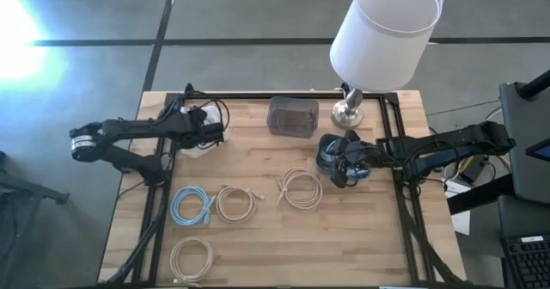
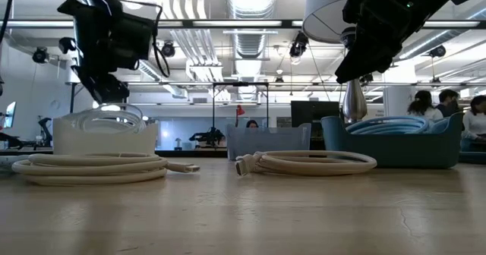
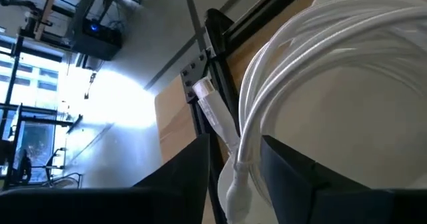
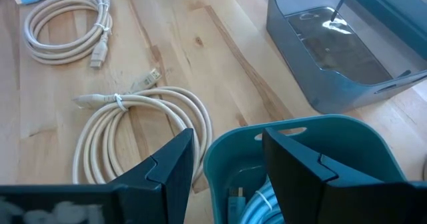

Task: Pick & Place USB Port
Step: Put the top left brown charger cable into the black bin

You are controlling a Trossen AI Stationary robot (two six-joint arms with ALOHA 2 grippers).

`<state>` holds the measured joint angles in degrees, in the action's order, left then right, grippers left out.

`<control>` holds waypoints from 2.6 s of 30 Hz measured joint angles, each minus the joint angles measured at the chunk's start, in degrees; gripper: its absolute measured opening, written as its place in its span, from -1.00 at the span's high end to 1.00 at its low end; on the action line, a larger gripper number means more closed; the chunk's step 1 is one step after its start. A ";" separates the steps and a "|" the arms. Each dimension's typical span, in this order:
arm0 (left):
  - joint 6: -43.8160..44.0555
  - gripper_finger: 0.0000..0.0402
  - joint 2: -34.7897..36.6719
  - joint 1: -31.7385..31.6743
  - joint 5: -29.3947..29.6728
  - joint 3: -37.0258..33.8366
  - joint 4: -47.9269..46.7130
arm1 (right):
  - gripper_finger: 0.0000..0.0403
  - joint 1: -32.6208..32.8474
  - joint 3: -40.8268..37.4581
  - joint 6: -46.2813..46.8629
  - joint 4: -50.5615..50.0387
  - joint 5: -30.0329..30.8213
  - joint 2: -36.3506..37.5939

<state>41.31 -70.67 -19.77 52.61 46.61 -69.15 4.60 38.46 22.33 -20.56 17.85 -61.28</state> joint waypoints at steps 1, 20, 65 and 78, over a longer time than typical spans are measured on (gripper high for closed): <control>-0.51 0.30 0.00 0.00 -1.13 0.58 -0.14 | 0.15 0.02 0.00 0.00 0.00 0.00 0.00; -16.53 0.26 0.09 10.58 -26.48 11.25 17.43 | 0.15 0.00 0.00 0.00 -0.06 0.00 0.00; -10.83 0.26 -5.19 33.46 -39.08 -24.63 69.47 | 0.15 0.01 -0.11 -0.24 -0.13 -0.04 0.00; -16.56 0.79 -11.13 33.40 -33.86 -16.32 68.58 | 0.15 0.00 -0.11 -0.24 -0.13 -0.04 0.00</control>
<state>24.74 -81.81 13.63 18.75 30.29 -0.57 4.60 38.35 22.09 -20.69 17.80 -61.28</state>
